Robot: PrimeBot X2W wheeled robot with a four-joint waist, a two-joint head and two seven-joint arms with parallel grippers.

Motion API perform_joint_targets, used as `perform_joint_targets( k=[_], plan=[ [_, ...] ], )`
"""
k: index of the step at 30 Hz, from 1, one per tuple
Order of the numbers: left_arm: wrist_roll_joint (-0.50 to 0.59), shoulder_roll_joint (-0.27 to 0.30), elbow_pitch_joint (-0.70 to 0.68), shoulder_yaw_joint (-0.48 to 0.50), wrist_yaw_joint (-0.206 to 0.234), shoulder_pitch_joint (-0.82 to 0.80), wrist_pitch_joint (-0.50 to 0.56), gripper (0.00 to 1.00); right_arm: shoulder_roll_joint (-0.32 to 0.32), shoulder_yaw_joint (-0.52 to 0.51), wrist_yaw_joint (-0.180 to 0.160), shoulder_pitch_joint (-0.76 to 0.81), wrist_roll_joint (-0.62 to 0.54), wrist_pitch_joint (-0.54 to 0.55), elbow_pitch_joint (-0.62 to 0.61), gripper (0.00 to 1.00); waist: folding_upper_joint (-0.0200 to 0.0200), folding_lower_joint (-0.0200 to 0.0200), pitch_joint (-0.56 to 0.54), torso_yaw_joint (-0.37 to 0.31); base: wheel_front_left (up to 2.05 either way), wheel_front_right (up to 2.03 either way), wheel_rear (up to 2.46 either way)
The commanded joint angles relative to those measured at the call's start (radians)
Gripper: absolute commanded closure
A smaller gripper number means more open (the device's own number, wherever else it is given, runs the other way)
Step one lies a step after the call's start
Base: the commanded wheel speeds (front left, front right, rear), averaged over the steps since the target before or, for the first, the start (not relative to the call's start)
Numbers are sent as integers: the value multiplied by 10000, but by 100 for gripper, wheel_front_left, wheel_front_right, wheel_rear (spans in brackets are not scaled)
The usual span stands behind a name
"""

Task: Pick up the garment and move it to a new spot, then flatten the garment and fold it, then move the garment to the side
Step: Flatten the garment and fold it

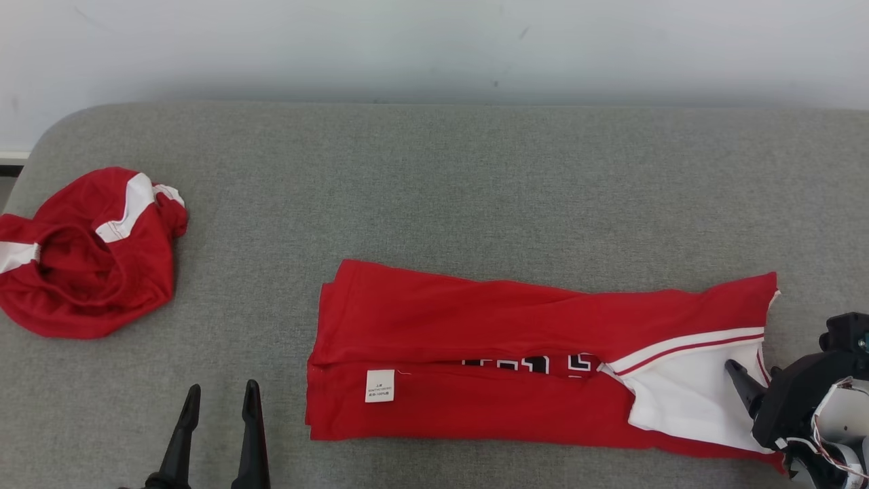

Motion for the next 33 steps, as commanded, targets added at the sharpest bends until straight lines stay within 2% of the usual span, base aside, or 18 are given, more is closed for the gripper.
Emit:
perform_joint_targets(
  k=[1,9,15,16,17,18,25,33],
  plan=[
    [-36,-11,27,6,-13,-165,-28,0,-84,57,-20,-165,-120,-93,169,0,-1,-1,166,161,0,0,0],
    [30,-13,-29,-8,-27,-233,-28,0,-163,-1,-28,-235,-646,395,1048,0,-1,-1,286,268,0,0,0],
    [62,-13,-44,17,-49,-279,-28,0,143,-83,-28,-345,-593,651,1399,0,-1,-1,297,269,0,0,0],
    [61,-13,-42,26,-44,-278,-28,0,159,-82,-28,-356,-609,674,1414,53,-1,-1,292,262,0,0,0],
    [59,-13,-38,33,-46,-273,-28,0,179,-99,-28,-379,-630,630,1411,69,-1,-1,286,252,0,0,0],
    [60,-13,-38,38,-45,-271,-28,0,178,-123,-26,-394,-668,524,1393,100,-1,-1,282,240,0,0,0],
    [47,-14,-63,76,-19,-226,-29,0,-13,-1017,-33,-635,-1257,-173,1320,100,-1,-1,200,133,0,0,0],
    [62,-12,-31,114,-39,-14,-29,0,-194,-2488,-28,-377,-2148,-329,757,100,-1,-1,-130,48,0,0,0]
  ],
)
